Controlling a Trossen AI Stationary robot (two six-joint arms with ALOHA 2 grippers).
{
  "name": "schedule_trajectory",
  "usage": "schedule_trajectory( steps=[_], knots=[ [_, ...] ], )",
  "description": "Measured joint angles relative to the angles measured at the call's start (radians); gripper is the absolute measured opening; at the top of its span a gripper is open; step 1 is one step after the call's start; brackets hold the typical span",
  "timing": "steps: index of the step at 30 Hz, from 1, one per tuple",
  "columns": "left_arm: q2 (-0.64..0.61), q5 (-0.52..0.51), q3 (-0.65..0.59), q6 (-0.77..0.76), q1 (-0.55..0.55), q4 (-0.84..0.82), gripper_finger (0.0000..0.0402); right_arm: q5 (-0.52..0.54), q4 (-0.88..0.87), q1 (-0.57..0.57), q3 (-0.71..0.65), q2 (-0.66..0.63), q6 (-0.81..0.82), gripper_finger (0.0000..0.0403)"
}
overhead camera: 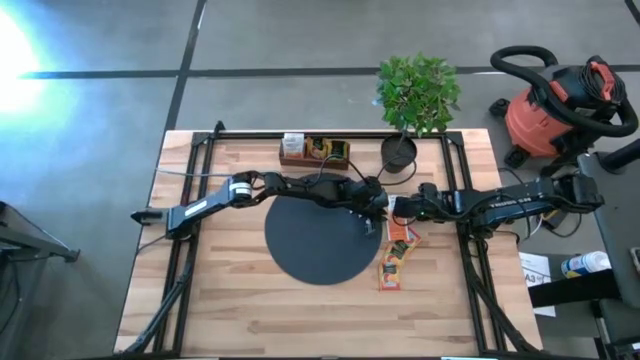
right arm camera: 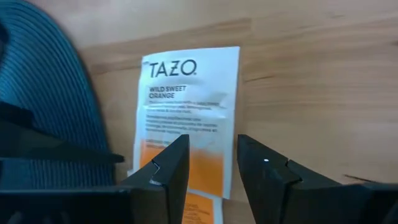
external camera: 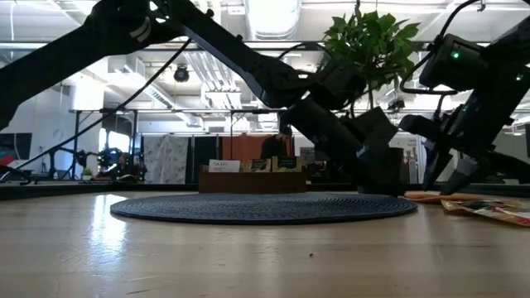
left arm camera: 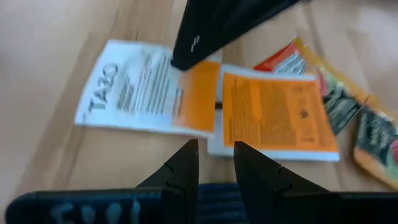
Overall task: Pick & Place Tea
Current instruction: Put the white tea bag into the left section of the brown wooden organizer
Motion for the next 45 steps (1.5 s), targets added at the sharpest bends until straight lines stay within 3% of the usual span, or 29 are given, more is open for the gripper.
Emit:
schedule_trajectory(
  steps=[21, 29, 38, 45],
  knots=[
    [0.023, -0.024, -0.001, -0.016, 0.000, 0.041, 0.0096, -0.049, 0.199, 0.001, -0.017, 0.002, -0.092, 0.0107],
    [0.027, -0.025, 0.000, -0.016, 0.000, 0.018, 0.0096, -0.017, 0.194, 0.001, -0.015, 0.007, -0.109, 0.0118],
    [0.028, -0.024, 0.000, -0.023, 0.000, 0.015, 0.0096, 0.012, 0.221, 0.000, -0.020, 0.106, -0.134, 0.0134],
    [0.028, -0.018, -0.002, -0.025, 0.002, 0.002, 0.0096, 0.019, 0.305, -0.001, -0.025, 0.157, -0.156, 0.0115]
  ],
)
